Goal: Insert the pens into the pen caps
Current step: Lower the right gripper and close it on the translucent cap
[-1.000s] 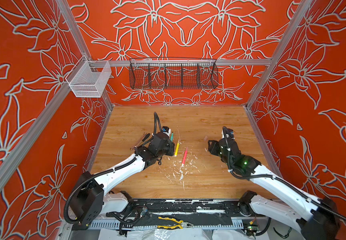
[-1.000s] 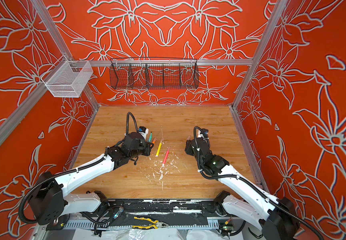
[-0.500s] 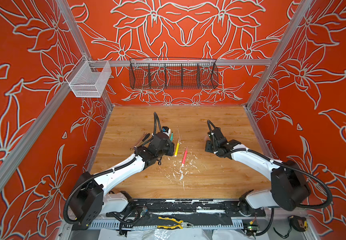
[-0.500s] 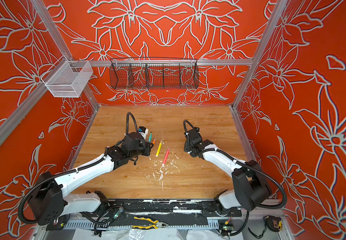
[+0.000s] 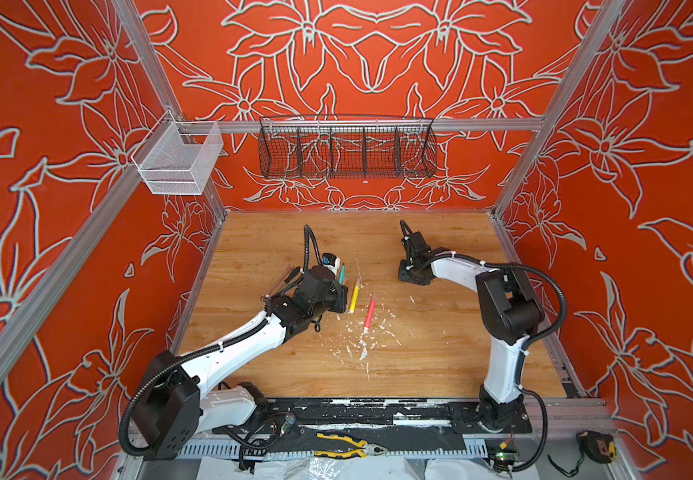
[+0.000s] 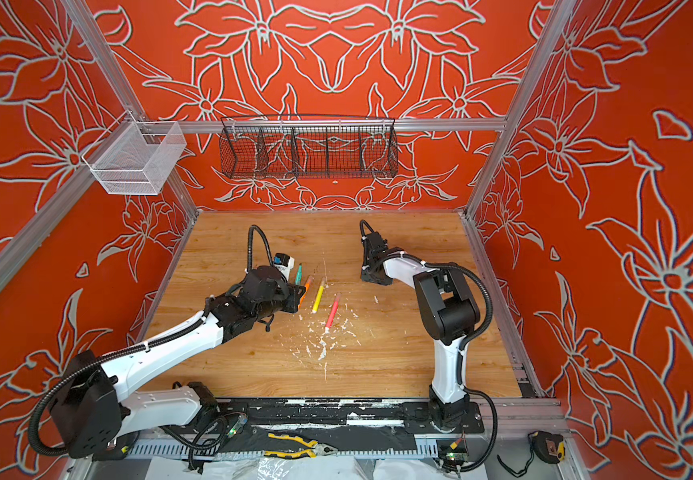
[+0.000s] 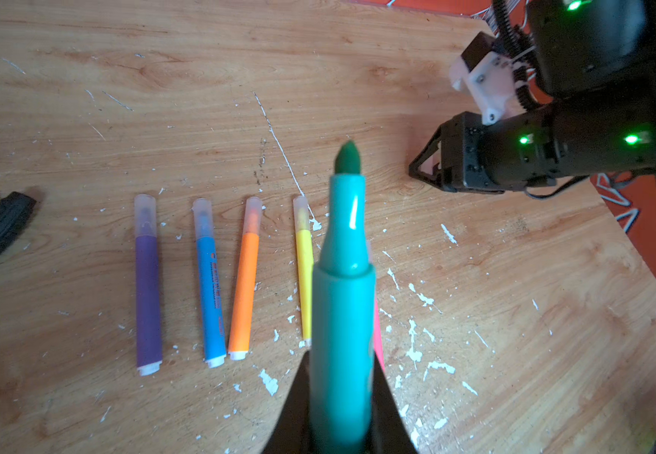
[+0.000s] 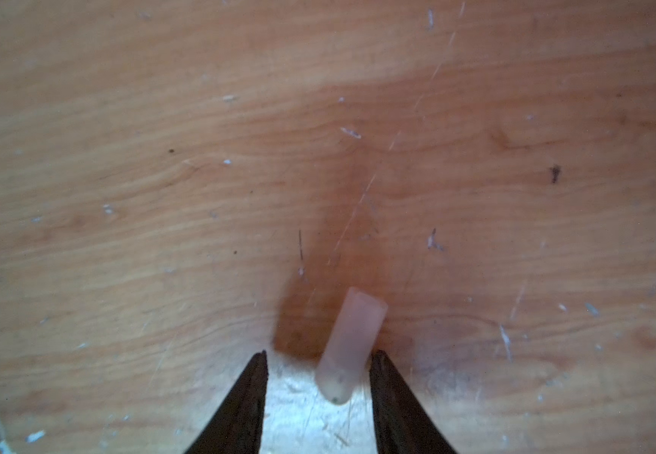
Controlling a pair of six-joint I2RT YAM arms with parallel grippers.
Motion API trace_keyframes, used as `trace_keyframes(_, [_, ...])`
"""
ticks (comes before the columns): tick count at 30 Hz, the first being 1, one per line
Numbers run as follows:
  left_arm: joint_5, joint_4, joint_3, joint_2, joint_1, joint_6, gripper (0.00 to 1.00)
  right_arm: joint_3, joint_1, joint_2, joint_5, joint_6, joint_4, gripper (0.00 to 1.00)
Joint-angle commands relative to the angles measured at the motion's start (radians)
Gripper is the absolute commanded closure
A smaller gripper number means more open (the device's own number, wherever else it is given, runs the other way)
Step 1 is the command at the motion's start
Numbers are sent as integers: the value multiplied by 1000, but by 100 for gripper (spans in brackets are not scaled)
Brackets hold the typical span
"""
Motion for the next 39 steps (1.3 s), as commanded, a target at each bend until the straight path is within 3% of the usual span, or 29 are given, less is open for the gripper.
trace_keyframes(1, [-8,18,-10,-23,0,6,100,37,-11,19,9,-13,-75,54])
trace_keyframes(7, [3,19,-8,-16,0,4,100,60,-17,71,-4,-18,-75,55])
trace_keyframes(16, [5,19,-5,-16,0,4,100,41,-17,50,15,-13,-77,69])
trace_keyframes(33, [10,23,-4,-9,0,5,100,76,-19,84,65,-17,-118,73])
trace_keyframes(39, [16,24,-2,-3,-1,5,100,65,-19,79,45,-17,-103,81])
